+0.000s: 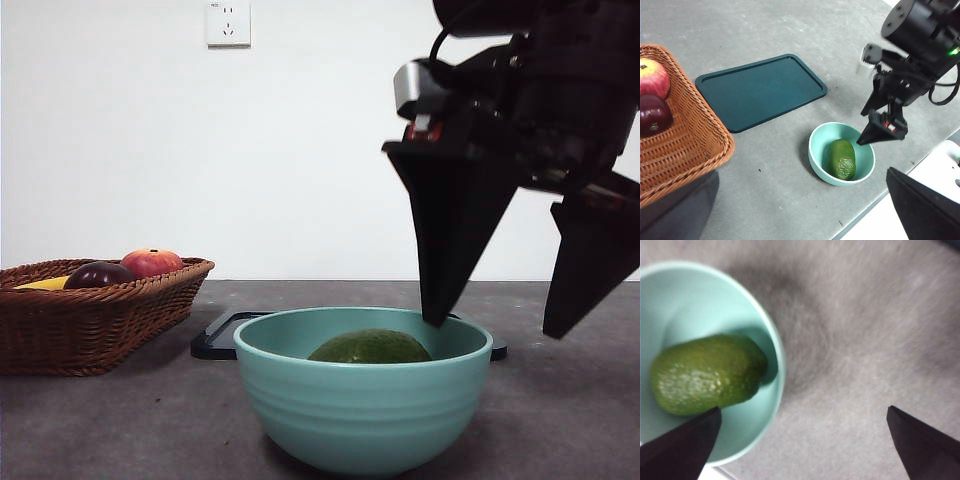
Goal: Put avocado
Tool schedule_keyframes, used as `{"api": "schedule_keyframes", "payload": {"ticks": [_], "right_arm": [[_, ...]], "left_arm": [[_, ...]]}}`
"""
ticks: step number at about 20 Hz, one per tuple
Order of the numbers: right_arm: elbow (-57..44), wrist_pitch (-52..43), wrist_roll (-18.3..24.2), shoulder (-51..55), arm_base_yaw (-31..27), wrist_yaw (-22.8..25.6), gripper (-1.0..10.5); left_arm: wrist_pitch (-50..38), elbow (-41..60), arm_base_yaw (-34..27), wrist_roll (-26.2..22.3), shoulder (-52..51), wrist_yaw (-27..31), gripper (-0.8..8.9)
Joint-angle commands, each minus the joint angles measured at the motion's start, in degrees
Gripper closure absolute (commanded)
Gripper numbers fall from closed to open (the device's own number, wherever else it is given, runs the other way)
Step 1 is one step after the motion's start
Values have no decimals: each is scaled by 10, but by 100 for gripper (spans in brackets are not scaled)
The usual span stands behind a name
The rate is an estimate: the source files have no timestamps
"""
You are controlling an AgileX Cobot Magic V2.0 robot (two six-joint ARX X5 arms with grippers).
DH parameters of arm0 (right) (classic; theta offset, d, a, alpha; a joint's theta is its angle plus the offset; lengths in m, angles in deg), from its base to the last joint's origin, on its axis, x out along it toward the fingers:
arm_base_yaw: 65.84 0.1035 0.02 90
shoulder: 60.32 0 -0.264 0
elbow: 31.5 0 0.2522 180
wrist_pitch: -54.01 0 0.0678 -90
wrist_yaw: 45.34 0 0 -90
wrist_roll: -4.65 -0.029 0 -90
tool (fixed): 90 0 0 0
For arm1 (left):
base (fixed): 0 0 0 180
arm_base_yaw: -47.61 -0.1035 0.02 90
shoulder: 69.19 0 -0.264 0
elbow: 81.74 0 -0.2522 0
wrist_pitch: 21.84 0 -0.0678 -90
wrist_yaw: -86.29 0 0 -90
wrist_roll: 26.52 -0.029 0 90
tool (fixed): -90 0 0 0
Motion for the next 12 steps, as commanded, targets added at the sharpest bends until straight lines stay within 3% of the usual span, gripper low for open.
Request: {"api": "schedule_keyframes", "payload": {"ticks": [1,6,12], "right_arm": [[10,2,2,-25,6,3,428],[10,-3,-2,-67,6,-3,476],[11,-50,-53,-78,6,-51,884]], "left_arm": [[-7,-7,5,-3,2,3,256],[-7,-7,5,-3,2,3,256],[-7,-7,5,-3,2,3,256]]}}
